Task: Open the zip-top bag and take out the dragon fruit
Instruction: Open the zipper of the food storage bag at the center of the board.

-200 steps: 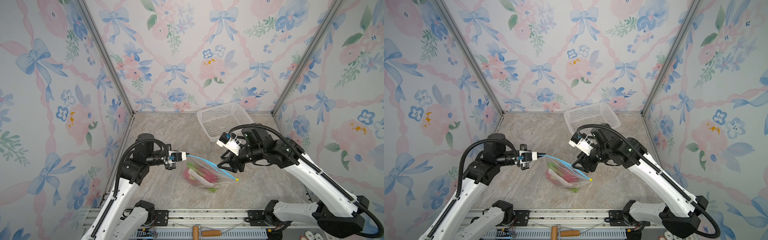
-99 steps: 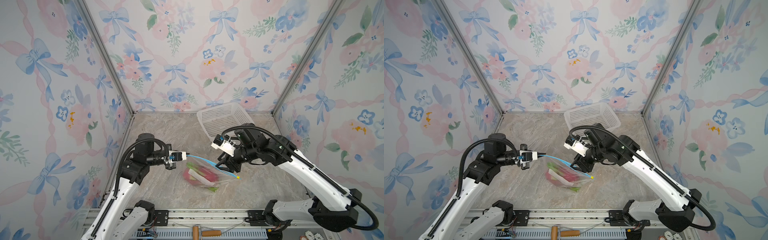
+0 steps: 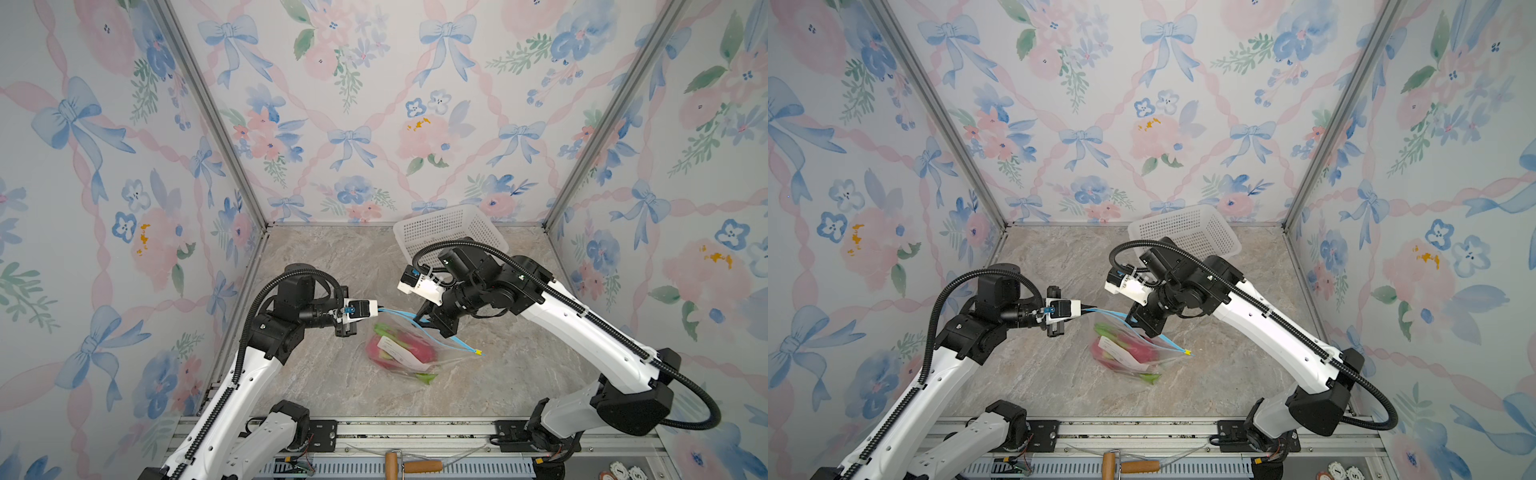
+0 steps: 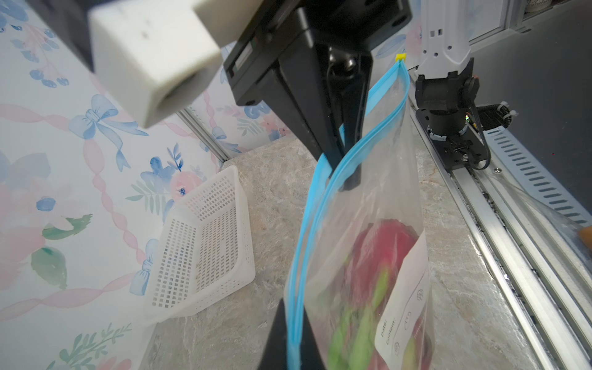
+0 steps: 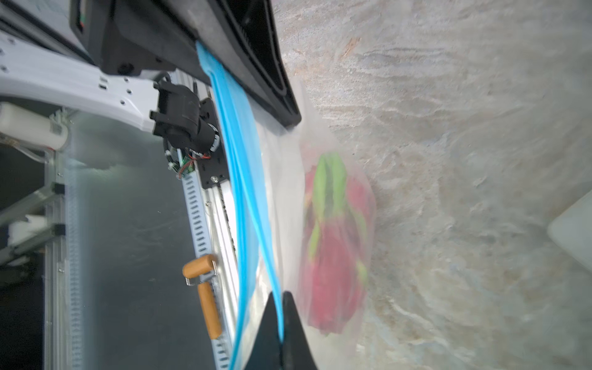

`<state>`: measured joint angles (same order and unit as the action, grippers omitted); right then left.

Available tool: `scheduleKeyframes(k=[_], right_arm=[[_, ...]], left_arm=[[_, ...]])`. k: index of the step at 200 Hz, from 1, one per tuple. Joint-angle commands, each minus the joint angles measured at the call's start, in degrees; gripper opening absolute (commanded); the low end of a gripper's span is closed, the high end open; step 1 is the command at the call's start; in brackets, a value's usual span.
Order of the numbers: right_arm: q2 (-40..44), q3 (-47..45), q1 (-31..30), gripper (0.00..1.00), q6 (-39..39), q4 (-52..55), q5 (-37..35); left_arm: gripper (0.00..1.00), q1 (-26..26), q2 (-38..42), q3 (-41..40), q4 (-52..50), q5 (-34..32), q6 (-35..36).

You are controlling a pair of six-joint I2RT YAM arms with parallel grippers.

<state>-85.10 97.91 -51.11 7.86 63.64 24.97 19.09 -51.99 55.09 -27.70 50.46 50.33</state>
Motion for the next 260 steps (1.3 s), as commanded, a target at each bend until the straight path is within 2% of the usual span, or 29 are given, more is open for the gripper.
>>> scheduleKeyframes(k=[1,9,17,24,38,59,94,122,152,163,183,202,230,260], right_arm=[[0.5,-0.1,0.1,0.00,-2.9,-1.2,3.9],[0.6,-0.6,0.8,0.00,-4.6,-2.6,5.1],[0.8,-1.4,1.6,0.00,-6.2,-4.1,5.9],[1.1,-2.1,2.4,0.00,-8.0,-5.5,6.5],[2.0,-4.2,4.1,0.00,-11.6,-9.3,7.8],[4.5,-9.2,7.8,0.00,-18.5,-17.6,9.1],[10.2,-19.1,13.0,0.00,-28.5,-31.5,7.2],[14.8,-23.2,14.1,0.00,-33.4,-36.2,0.1],[19.9,-27.8,14.3,0.00,-38.9,-42.4,-7.6],[20.1,-29.0,13.7,0.00,-40.3,-44.4,-7.8],[19.4,-30.5,11.3,0.00,-41.3,-47.3,-8.4],[18.7,-31.3,10.1,0.00,-41.8,-49.1,-9.2],[18.8,-31.7,9.8,0.00,-41.9,-49.9,-9.7],[18.9,-31.9,9.7,0.00,-41.8,-50.1,-9.5]], left_arm=[[0.04,0.4,-0.3,1.9,0.5,-0.4,-2.0],[0.08,0.4,-0.5,2.1,0.5,-0.6,-2.8],[0.16,0.4,-0.7,2.5,0.5,-1.1,-3.9],[0.27,0.4,-0.9,2.9,0.7,-1.8,-5.4],[0.57,0.6,-1.2,3.3,2.4,-4.3,-10.6],[0.64,0.6,-0.8,3.3,5.0,-8.7,-19.8],[0.66,0.6,1.1,2.0,9.6,-12.7,-37.8],[0.65,0.8,3.5,0.9,12.1,-21.6,-56.5],[0.62,2.4,3.1,1.4,12.4,-22.7,-71.2],[0.62,4.9,1.7,2.5,12.4,-22.5,-74.1],[0.61,10.5,-0.4,4.3,12.4,-26.2,-77.0],[0.56,13.1,-3.1,5.5,10.6,-29.5,-80.2],[0.54,17.5,-7.0,7.3,7.9,-33.5,-80.4],[0.53,19.6,-11.1,9.6,4.8,-39.2,-79.4]])
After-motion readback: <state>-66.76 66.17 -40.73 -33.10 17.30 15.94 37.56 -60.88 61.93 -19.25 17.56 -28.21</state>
